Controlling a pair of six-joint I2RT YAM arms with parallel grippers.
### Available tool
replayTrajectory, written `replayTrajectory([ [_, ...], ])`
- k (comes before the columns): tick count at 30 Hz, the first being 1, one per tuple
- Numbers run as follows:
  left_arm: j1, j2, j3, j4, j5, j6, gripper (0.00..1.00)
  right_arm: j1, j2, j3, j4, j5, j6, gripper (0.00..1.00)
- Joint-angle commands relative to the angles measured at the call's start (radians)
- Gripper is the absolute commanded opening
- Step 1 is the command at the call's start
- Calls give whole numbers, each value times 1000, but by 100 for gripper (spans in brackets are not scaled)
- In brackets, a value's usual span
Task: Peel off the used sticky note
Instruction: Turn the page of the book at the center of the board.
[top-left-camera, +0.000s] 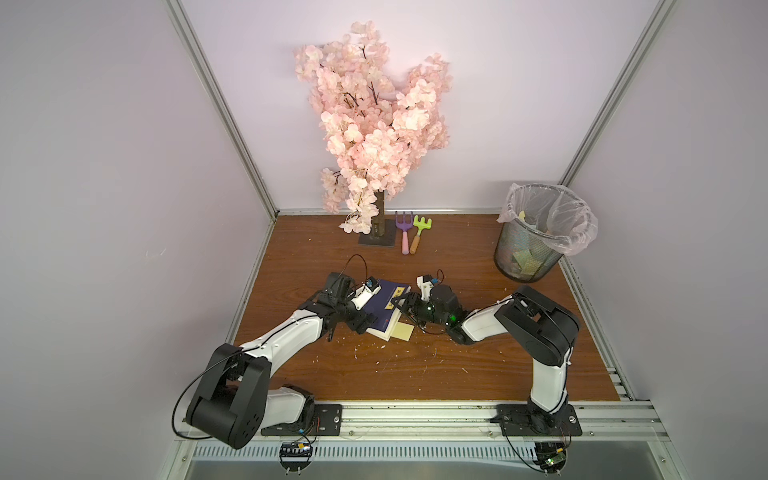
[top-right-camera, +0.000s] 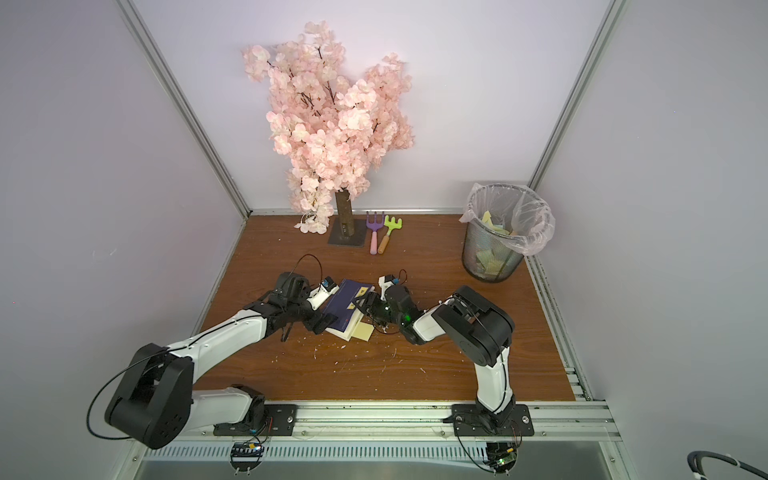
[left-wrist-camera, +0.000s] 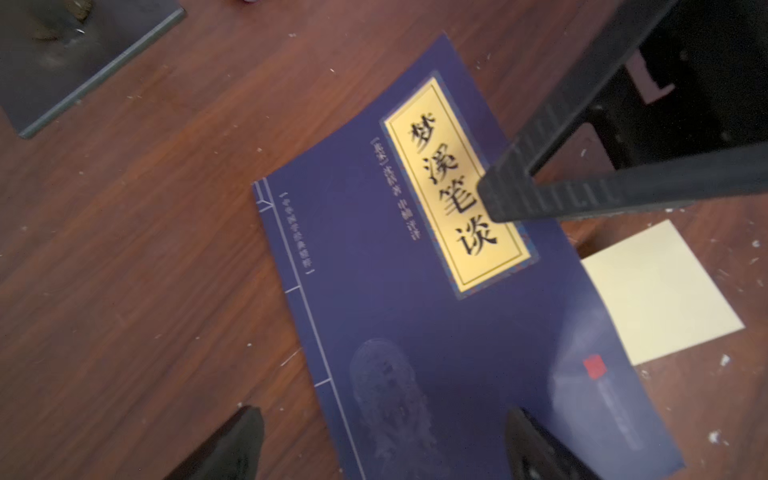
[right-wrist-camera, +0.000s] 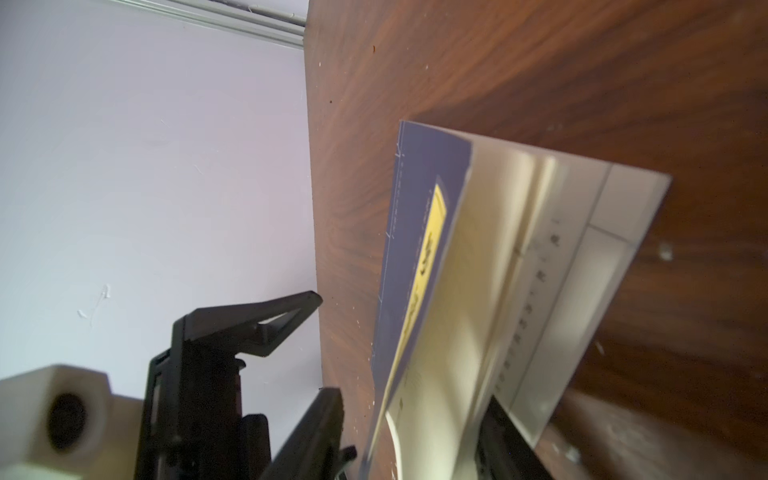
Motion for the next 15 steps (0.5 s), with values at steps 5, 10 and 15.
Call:
replayTrajectory([
  [5, -29, 38, -10, 35, -54, -7, 90, 4, 20, 51, 36, -29, -5, 26],
  [10, -28, -82, 25, -68, -31, 5, 95, 3, -13, 23, 39, 2, 16, 3],
  [15, -33, -139, 93, -229, 54, 38, 98, 2, -55, 22, -4, 10, 14, 0],
])
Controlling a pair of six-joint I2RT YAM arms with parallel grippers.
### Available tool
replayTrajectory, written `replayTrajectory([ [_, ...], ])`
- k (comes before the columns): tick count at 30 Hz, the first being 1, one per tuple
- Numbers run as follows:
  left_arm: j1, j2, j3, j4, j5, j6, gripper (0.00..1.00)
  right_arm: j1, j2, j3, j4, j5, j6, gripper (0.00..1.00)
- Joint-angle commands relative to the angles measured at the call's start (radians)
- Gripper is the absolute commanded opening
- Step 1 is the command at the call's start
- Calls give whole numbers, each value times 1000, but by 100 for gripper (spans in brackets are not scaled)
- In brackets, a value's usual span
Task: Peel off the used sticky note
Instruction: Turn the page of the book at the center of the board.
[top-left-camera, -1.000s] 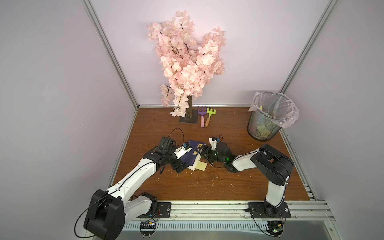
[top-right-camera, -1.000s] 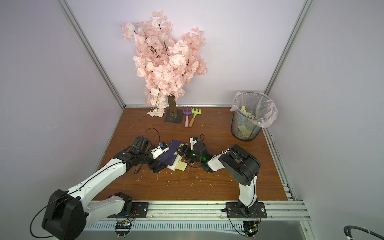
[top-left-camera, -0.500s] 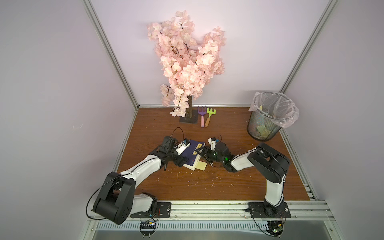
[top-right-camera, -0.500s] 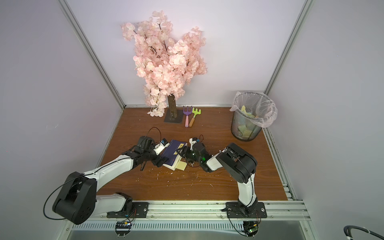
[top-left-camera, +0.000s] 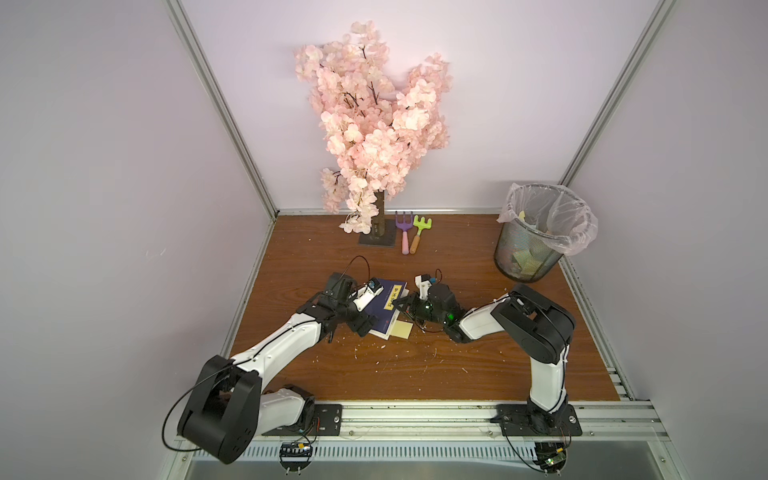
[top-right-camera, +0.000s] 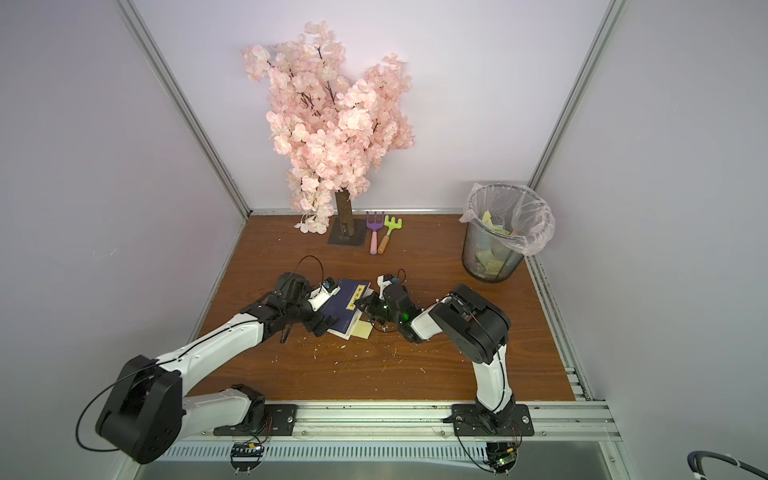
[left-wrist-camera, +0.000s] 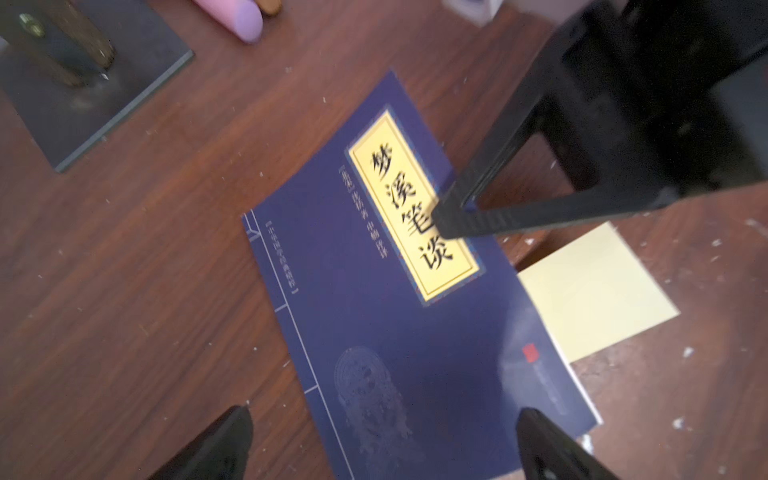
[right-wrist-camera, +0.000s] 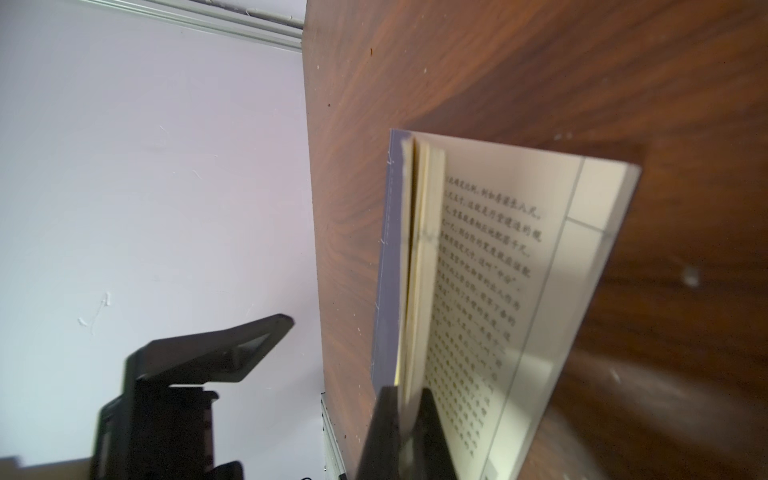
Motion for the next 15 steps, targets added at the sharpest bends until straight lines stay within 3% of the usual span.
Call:
replayTrajectory([
  [1, -17, -28, 43, -137, 70, 36, 98, 3, -72, -1, -10, 11, 0, 0],
  [4, -58, -57, -5, -140, 46, 62, 98, 1, -97, -4, -34, 18, 17, 0],
  [15, -287, -119, -218, 166, -245, 65, 98, -1, -100, -6, -30, 0, 94, 0],
])
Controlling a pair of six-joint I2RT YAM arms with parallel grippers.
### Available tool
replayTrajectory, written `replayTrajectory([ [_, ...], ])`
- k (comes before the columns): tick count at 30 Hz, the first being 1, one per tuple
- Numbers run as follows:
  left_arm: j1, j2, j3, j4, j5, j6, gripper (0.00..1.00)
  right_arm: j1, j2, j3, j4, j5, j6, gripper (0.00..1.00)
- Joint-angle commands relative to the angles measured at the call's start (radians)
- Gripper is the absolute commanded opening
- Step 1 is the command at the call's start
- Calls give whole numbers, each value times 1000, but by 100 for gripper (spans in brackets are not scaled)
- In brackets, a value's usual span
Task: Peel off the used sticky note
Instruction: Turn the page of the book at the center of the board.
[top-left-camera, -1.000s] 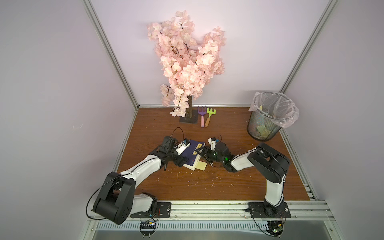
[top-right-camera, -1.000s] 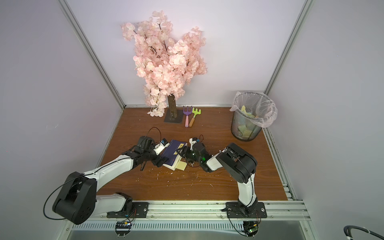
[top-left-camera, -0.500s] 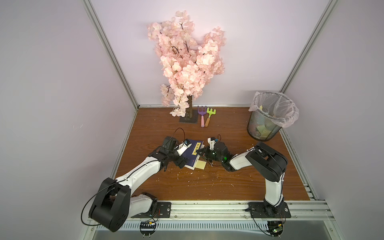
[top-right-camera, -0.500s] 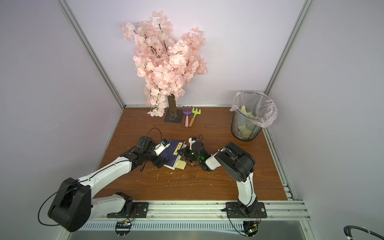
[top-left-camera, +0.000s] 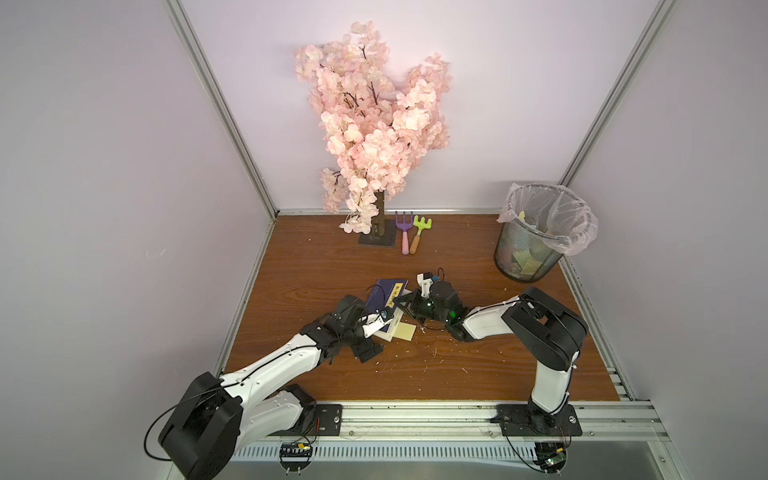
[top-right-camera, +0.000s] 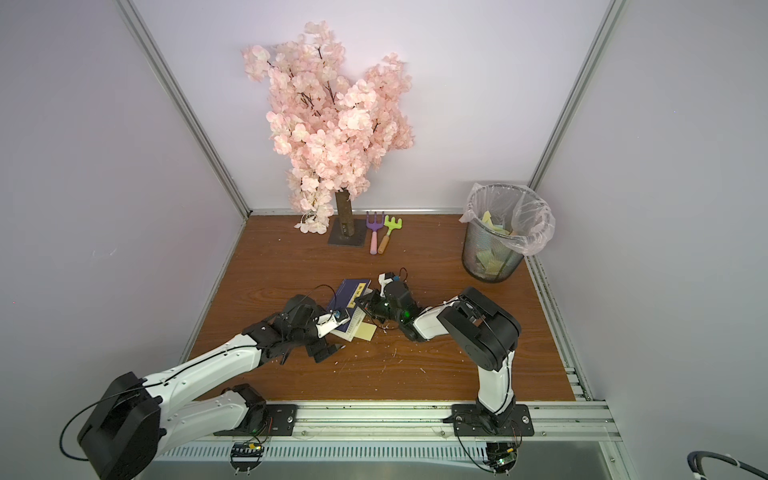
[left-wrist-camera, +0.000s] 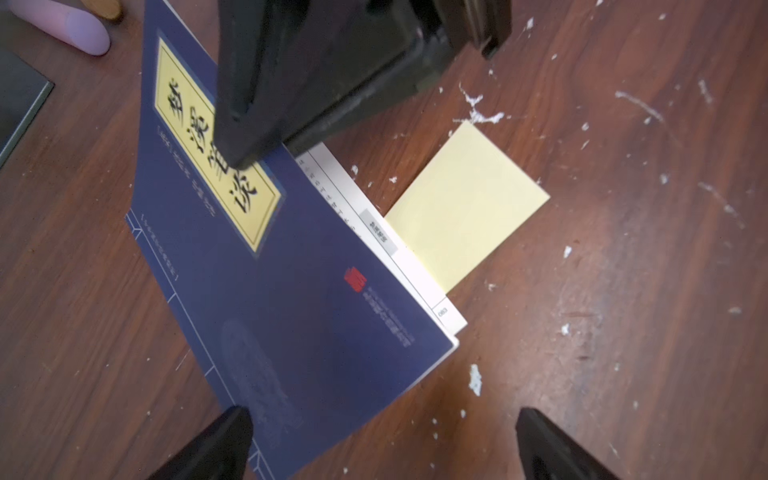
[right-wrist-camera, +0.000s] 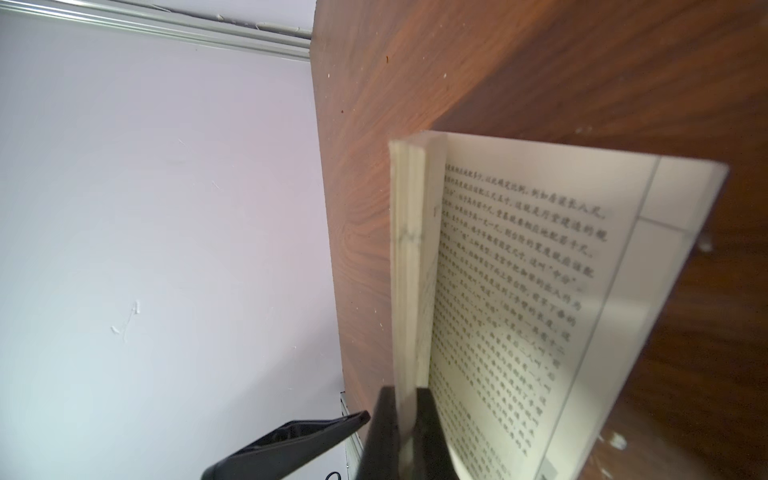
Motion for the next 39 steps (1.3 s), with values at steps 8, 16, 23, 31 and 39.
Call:
replayTrajectory([
  [8, -152, 72, -65, 334, -276, 31, 98, -2, -12, -10, 79, -17, 72, 0],
  [16, -180, 118, -55, 378, -333, 39, 92, -2, -1, -12, 105, -26, 86, 0],
  [23, -180, 87, -49, 336, -322, 22, 50, -2, 8, -18, 102, -22, 86, 1],
  [31, -179, 57, -40, 291, -318, -25, 8, -6, -11, -12, 37, 2, 31, 13],
  [39, -21, 73, 24, 220, -127, -142, 2, -11, -111, -32, -121, 42, -93, 49],
])
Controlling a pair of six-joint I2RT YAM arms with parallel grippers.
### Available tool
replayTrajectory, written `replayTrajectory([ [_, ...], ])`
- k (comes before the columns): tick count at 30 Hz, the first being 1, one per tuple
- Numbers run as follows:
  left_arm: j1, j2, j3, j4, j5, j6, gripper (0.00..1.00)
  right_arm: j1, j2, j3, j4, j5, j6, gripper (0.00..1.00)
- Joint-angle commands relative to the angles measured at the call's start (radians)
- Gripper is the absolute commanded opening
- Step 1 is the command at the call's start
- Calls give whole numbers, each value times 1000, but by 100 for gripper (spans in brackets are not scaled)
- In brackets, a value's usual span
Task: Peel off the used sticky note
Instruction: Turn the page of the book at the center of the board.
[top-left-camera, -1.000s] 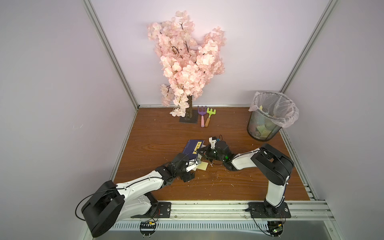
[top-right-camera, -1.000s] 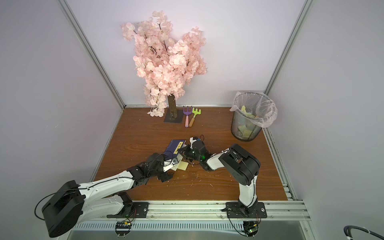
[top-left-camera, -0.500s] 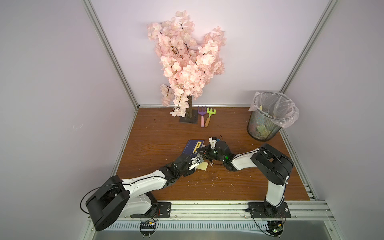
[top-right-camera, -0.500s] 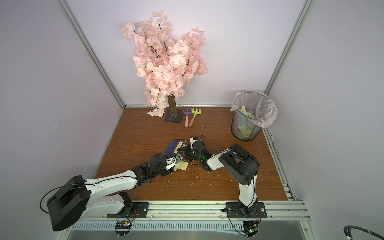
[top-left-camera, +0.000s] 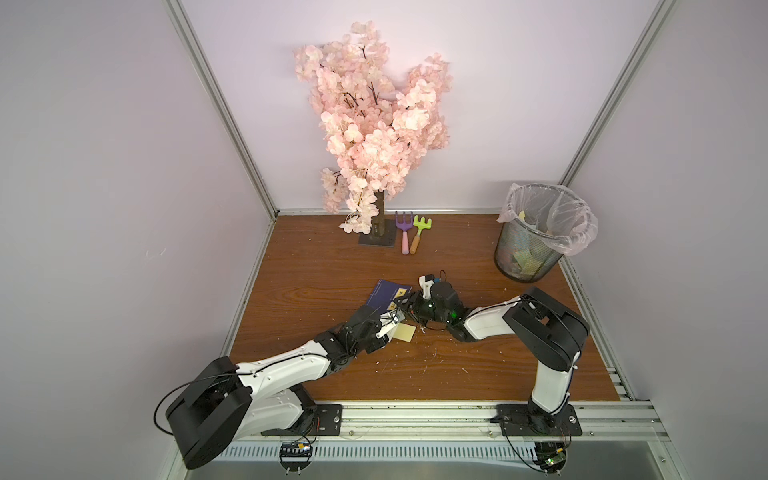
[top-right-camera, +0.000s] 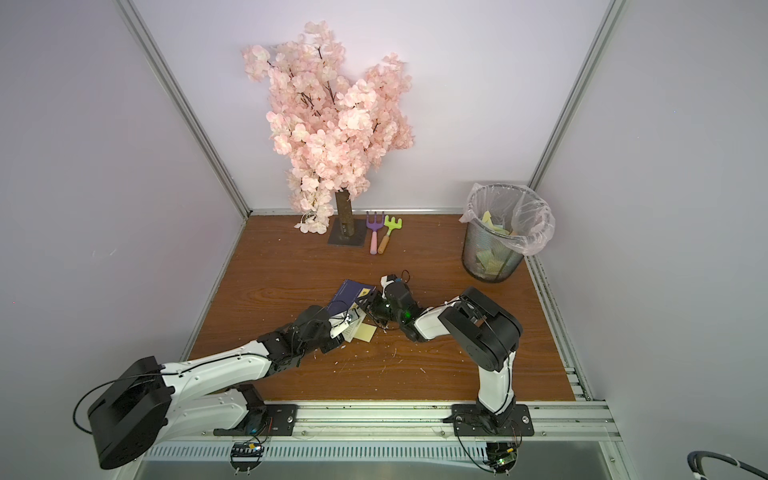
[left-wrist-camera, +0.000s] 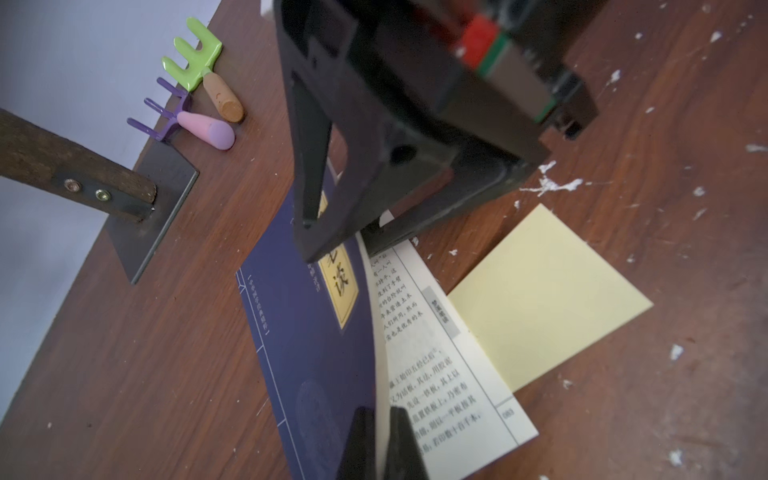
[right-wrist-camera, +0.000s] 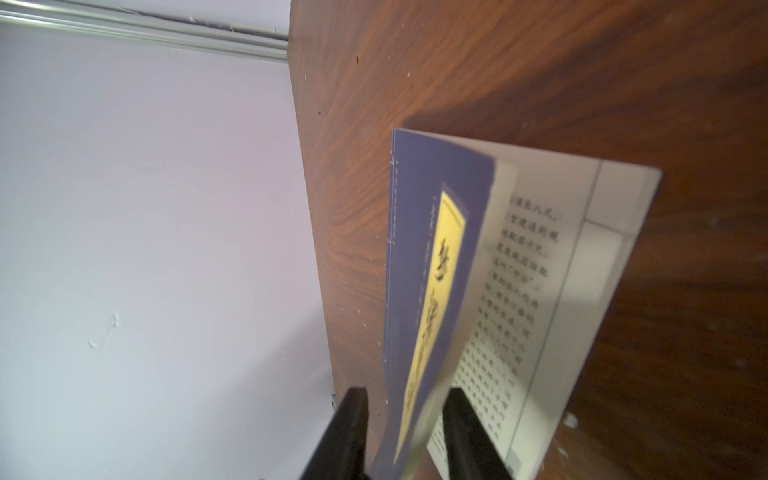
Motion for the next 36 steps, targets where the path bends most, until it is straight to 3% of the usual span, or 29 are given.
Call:
replayTrajectory([
  [1, 115, 8, 69, -66, 167, -95, 2, -8, -89, -32, -38, 22, -68, 53],
  [7, 255, 35, 105, -95, 406, -211, 2, 6, -179, -107, -49, 44, -100, 68],
  [15, 429, 78, 132, -135, 639, -247, 2, 68, -169, -79, -58, 53, -119, 68],
  [26, 571, 30, 118, -138, 834, -282, 1, 78, -15, 16, 6, 21, -80, 61],
  [36, 660, 53, 111, -134, 920, -258, 1, 82, 92, 68, 19, 15, -40, 58],
])
